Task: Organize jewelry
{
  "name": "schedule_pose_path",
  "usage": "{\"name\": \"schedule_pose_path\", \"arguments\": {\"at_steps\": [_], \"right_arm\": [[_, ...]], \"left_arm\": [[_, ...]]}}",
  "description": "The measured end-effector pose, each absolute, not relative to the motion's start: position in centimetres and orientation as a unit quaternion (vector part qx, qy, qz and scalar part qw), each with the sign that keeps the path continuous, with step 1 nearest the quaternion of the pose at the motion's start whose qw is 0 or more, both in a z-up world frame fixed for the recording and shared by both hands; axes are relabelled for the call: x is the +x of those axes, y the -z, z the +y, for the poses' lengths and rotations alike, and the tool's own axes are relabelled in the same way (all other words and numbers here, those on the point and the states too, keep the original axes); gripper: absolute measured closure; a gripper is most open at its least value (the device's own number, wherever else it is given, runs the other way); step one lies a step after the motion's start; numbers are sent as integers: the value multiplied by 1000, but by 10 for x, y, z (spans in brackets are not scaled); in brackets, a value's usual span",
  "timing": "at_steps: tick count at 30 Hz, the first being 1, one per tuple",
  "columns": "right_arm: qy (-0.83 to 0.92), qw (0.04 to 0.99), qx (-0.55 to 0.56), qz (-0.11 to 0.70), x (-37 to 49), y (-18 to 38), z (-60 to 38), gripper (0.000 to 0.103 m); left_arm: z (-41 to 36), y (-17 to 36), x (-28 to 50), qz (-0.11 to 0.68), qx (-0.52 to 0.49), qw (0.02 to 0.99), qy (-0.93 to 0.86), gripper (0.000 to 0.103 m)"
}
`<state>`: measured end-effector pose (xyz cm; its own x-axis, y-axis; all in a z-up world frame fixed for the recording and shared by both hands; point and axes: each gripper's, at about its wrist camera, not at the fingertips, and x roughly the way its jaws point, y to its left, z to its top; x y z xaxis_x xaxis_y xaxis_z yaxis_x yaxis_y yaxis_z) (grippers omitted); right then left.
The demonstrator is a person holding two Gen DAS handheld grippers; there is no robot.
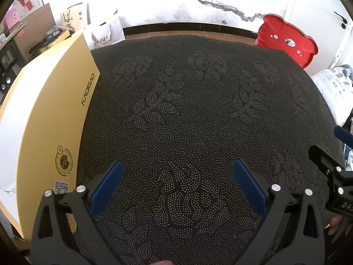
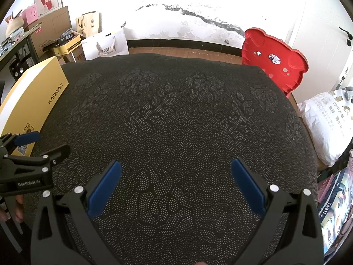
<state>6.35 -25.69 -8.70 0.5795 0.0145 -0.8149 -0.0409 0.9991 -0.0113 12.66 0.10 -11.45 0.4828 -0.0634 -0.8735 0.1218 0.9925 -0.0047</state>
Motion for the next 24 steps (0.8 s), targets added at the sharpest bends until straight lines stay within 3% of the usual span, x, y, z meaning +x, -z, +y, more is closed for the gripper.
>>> {"name": "schedule_pose_path", "arguments": {"at_steps": [24], "right_arm": [[-15,890,-17,456,63,86,-256,7]], "left_arm": [[1,112,124,502,31,862,56,6]]}}
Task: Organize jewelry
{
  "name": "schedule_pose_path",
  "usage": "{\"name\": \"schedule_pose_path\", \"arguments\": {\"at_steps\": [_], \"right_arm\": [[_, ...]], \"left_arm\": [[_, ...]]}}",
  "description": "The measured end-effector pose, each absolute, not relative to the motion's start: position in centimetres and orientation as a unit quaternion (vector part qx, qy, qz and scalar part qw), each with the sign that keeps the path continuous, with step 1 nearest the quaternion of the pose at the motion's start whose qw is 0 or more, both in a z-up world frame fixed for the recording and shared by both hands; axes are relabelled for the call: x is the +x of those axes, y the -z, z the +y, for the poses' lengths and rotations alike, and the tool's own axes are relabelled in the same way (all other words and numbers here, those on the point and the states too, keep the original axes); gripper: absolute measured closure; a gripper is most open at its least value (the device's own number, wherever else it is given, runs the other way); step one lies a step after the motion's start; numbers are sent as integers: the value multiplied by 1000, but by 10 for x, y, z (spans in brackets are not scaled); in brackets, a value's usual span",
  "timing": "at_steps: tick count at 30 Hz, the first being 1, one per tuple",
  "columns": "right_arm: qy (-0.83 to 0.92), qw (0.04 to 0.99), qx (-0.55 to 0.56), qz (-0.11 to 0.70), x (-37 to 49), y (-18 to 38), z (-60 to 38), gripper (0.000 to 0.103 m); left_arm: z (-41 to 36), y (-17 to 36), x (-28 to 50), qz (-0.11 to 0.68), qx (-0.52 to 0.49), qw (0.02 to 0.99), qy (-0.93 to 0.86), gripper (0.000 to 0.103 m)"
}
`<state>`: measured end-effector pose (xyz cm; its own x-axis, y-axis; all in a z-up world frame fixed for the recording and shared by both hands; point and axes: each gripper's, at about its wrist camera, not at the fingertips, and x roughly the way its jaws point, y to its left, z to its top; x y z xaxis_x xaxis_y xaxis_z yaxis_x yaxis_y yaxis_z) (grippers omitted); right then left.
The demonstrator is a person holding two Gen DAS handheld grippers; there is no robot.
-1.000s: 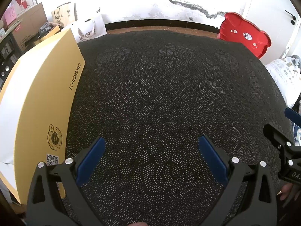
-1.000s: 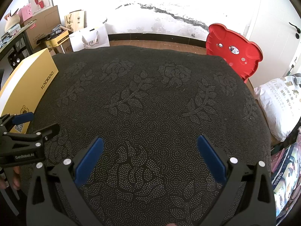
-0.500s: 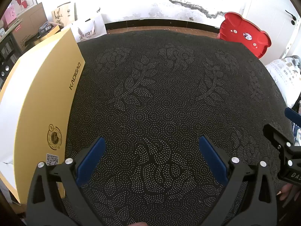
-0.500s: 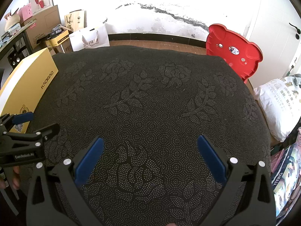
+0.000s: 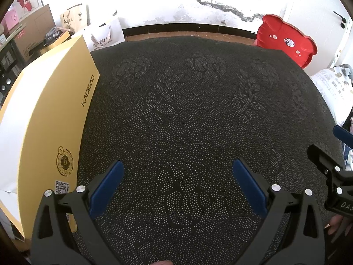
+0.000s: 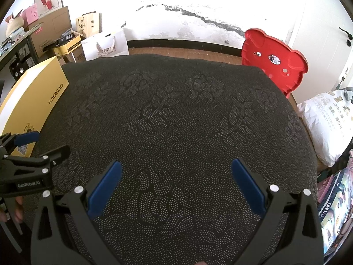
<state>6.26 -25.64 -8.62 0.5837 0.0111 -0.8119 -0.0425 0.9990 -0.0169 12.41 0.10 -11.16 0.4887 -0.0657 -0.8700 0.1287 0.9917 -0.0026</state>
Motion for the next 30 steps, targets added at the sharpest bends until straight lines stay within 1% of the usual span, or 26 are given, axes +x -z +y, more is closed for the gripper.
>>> {"name": "schedule_pose_path", "arguments": {"at_steps": [30], "right_arm": [[-16,890,-20,456,64,87,-256,7]], "left_arm": [[-3,110,123,503,34,862,61,6]]}}
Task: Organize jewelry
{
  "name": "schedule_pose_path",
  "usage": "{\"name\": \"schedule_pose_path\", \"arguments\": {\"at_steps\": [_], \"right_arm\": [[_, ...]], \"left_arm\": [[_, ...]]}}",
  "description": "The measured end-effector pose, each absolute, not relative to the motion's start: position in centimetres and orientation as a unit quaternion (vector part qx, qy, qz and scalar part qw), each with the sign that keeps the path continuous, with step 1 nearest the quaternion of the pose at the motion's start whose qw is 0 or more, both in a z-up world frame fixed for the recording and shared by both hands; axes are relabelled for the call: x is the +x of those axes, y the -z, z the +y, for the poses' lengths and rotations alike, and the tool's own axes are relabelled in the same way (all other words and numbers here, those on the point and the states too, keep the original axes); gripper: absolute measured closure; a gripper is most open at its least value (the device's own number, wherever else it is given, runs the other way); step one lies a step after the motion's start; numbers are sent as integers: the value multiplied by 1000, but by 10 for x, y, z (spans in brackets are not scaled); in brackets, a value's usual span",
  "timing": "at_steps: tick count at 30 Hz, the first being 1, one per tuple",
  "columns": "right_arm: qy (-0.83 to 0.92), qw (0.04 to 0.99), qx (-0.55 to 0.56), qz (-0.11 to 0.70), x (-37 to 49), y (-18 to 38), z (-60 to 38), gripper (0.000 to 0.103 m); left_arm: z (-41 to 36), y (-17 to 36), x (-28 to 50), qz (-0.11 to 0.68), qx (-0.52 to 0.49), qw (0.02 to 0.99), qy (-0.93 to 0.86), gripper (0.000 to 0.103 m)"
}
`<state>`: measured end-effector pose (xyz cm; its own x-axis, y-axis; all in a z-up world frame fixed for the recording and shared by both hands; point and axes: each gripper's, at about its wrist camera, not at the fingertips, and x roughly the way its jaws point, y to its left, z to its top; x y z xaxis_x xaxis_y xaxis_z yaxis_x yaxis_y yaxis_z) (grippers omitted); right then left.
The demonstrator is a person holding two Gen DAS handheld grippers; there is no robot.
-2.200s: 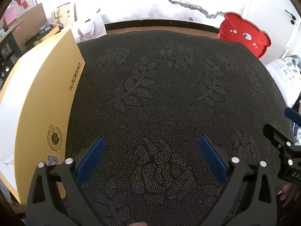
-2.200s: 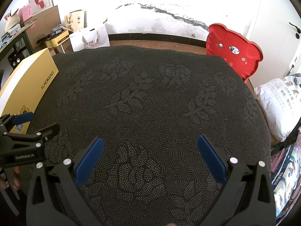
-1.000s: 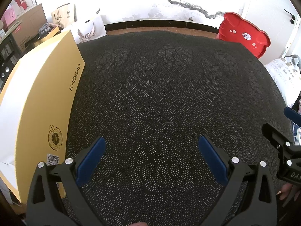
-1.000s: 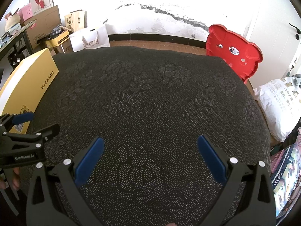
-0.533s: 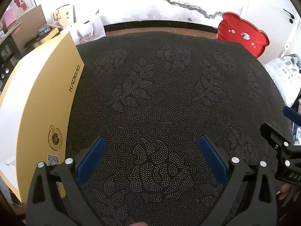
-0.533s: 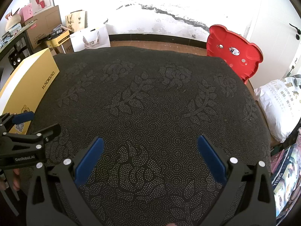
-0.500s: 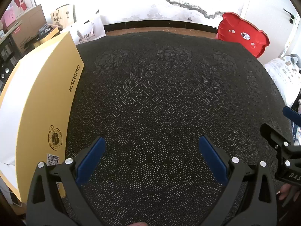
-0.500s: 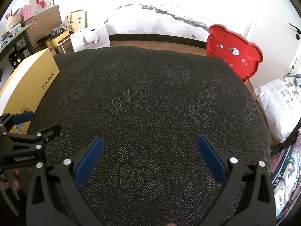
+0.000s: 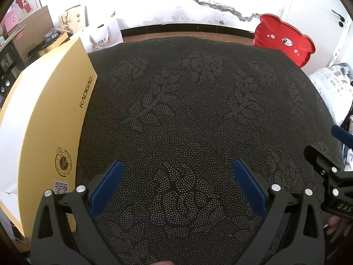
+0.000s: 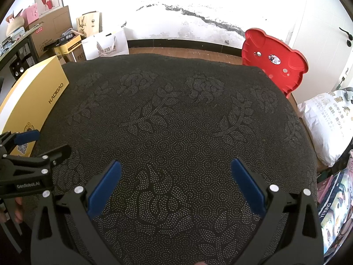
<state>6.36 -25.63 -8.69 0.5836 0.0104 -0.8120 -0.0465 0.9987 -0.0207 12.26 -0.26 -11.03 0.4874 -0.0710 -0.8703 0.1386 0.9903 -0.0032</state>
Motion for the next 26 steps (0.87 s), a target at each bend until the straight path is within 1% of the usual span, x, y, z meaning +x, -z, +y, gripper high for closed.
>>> {"name": "schedule_pose_path", "arguments": {"at_steps": [26], "right_arm": [[-13,889,-18,457,62,88,-261,7]], "left_arm": [[-4,113,124,506,33,860,64,6]]}}
